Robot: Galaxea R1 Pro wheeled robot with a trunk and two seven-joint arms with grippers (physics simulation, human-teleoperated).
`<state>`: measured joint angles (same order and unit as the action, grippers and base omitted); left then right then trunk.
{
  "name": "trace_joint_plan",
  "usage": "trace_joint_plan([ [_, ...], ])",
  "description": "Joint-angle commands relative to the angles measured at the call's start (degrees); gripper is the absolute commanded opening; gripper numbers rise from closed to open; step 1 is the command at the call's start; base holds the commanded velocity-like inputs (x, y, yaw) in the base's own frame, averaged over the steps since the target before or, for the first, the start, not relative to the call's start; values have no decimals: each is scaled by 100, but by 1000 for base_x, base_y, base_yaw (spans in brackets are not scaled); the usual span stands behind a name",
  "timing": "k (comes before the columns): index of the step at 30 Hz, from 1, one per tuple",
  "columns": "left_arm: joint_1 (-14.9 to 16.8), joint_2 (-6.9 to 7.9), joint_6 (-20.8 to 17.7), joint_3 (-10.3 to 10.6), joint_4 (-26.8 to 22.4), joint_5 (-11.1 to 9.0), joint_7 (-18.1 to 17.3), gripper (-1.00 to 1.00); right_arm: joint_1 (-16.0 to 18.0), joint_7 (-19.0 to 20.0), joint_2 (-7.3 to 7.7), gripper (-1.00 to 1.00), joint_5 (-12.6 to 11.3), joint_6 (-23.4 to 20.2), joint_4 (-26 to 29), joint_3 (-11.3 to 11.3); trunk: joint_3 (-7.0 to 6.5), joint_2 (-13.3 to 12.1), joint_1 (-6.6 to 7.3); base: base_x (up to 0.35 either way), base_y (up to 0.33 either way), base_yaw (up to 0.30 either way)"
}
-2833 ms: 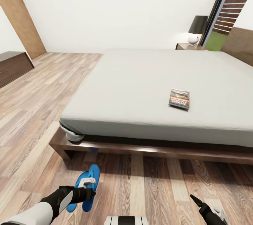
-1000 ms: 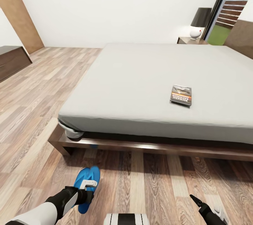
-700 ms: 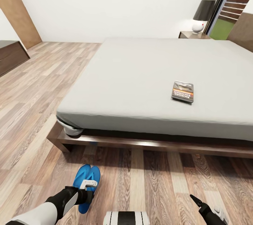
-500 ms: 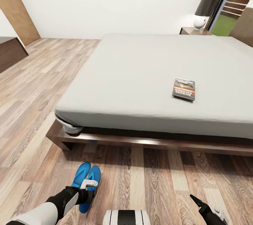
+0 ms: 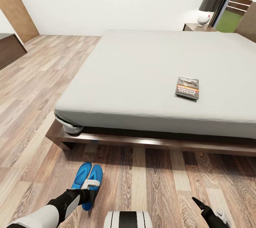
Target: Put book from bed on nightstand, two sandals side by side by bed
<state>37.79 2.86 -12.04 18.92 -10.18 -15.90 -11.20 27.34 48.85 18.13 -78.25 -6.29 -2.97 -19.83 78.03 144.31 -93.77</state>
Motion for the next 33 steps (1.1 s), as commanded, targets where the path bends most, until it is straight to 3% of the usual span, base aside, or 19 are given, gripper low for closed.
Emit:
trace_joint_plan([
  [1, 0, 5, -26, 34, -11, -59, -6, -100, 8, 37, -1, 100, -61, -56, -19, -30, 4, 2, 1, 0, 0, 0],
  [18, 0, -6, 61, 24, -11, -71, 4, -100, 8, 37, -3, 100, -62, -56, -19, -30, 358, 23, -40, 0, 0, 0],
  [33, 0, 32, 61, 18, -8, -61, -8, -100, 8, 37, 4, 100, -63, -57, -19, -30, 358, 23, -40, 0, 0, 0],
])
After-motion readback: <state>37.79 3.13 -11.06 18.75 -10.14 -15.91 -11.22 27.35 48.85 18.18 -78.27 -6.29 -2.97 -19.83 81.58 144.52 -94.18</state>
